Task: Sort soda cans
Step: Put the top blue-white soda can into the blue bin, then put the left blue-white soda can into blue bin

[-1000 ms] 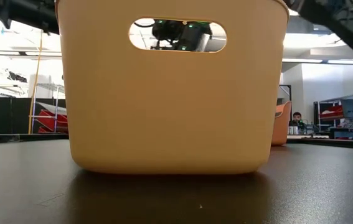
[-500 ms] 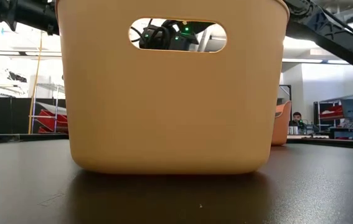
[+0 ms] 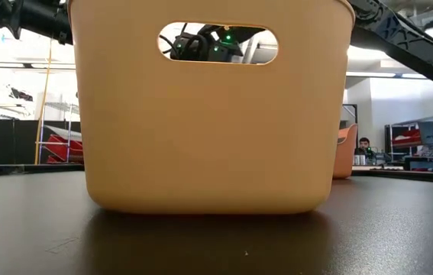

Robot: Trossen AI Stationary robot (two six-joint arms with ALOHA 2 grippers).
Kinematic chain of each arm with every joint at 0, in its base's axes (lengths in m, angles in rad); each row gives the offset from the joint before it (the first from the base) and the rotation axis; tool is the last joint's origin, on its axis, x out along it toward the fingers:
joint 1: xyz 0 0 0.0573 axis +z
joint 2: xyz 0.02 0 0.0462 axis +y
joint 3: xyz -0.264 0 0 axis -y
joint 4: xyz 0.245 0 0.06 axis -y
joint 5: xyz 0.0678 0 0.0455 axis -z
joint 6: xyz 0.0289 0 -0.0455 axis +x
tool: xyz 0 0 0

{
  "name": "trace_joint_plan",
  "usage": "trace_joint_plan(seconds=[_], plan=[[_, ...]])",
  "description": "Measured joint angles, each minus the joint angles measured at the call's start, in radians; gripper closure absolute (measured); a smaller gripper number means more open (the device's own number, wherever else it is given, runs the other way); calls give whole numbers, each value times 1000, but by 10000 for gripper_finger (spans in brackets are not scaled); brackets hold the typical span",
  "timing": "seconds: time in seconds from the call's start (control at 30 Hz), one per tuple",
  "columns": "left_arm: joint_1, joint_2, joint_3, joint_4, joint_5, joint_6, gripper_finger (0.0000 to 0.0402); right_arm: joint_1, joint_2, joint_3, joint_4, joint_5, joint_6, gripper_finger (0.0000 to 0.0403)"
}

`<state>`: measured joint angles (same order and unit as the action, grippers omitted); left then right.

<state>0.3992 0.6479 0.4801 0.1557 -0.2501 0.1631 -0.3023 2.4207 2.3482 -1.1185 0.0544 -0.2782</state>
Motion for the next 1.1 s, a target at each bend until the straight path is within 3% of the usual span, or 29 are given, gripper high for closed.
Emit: trace_joint_plan(seconds=[0.5, 0.7, 0.87, 1.1], plan=[[0, 0, 0, -17, 0, 41, 17, -10, -95, 3, -161, 0, 119, 26], [0, -1, 0, -46, -3, 62, 17, -23, -74, 2, -96, 0, 128, 88], [0, -1, 0, -65, -95, 15, 17, -33, -77, 3, -16, -1, 154, 146], [0, -15, 0, -96, -142, 23, 17, -25, -77, 3, -15, -1, 171, 186]])
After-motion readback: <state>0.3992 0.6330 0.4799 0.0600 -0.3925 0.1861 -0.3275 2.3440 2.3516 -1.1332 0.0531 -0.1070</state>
